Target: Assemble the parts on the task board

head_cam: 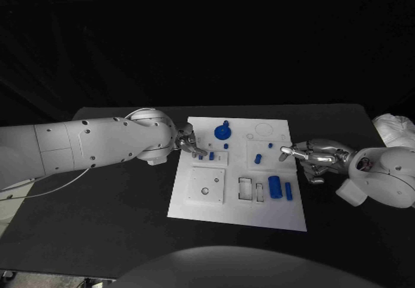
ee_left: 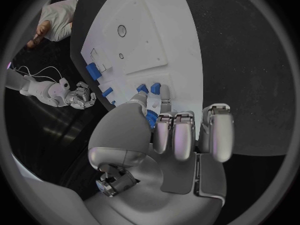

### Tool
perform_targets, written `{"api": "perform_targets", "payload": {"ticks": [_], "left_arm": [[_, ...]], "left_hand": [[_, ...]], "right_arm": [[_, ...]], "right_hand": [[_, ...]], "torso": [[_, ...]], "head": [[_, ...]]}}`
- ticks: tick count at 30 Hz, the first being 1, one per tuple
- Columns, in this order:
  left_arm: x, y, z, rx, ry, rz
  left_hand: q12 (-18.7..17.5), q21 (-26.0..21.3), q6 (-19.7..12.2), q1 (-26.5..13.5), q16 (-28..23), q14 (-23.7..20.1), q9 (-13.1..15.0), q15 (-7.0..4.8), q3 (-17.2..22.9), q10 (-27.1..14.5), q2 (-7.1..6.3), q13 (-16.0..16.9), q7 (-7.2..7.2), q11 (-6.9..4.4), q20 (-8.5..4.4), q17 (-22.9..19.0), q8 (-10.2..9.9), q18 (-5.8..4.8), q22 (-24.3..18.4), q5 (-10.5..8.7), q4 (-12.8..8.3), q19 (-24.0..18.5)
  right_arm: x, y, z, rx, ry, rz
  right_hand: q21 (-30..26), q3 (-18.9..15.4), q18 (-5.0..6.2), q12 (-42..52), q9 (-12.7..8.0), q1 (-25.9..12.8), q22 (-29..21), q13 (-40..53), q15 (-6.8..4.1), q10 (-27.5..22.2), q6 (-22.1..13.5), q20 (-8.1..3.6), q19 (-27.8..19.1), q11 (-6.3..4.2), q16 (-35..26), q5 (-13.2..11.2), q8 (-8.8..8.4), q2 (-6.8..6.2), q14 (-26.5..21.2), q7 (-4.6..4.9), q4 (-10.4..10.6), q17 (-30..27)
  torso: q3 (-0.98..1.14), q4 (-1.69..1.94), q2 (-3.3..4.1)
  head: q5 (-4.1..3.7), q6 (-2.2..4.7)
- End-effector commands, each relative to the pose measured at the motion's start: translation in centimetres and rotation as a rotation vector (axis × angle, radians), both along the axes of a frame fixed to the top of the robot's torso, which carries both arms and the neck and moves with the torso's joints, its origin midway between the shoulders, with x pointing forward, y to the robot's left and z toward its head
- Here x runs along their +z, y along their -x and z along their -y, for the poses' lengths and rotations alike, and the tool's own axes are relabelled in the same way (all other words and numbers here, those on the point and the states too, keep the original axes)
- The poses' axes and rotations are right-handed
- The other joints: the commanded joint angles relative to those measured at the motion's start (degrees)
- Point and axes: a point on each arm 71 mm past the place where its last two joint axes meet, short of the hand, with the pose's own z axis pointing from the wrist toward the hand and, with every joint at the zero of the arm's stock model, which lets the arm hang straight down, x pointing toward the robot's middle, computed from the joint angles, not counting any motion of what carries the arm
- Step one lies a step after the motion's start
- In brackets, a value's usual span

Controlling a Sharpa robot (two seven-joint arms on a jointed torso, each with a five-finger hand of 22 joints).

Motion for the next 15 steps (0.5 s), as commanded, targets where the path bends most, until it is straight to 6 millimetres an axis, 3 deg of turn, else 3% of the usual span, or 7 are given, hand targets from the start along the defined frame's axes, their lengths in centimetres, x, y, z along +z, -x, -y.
{"api": "perform_targets", "payload": {"ticks": [1,15], "left_arm": [[-0.13,-0.01,0.35,-0.005,0.018,-0.007],[-0.58,-0.21,0.79,-0.014,0.022,-0.009]], "left_hand": [[0.15,-0.12,-0.23,0.79,0.14,5.93,0.03,0.53,-0.19,6.05,0.20,15.09,0.35,0.44,0.28,15.10,-0.40,-0.18,13.57,0.45,0.00,3.18],[0.15,-0.15,0.08,7.54,0.14,5.93,1.02,0.43,0.80,6.05,-0.27,15.09,0.03,0.24,0.28,15.10,-0.91,-0.17,13.58,5.21,-0.38,3.17]], "right_arm": [[-0.10,0.12,-0.15,0.019,0.001,-0.012],[-0.15,0.18,-0.05,0.019,0.006,-0.019]], "right_hand": [[-0.25,0.27,0.19,-0.18,-0.07,0.52,7.26,3.13,0.07,2.06,-0.22,-0.01,-0.44,-0.49,-0.19,0.11,-0.25,0.41,1.35,0.07,0.06,9.20],[-0.33,0.34,0.21,-0.20,-0.09,0.57,7.24,3.10,0.08,2.02,-0.21,0.00,-0.49,-0.47,-0.22,0.14,-0.28,0.43,1.33,0.07,0.05,9.16]], "torso": [[0.03,0.02,-0.03],[0.01,0.04,-0.01]], "head": [[0.09,0.00],[0.12,0.00]]}}
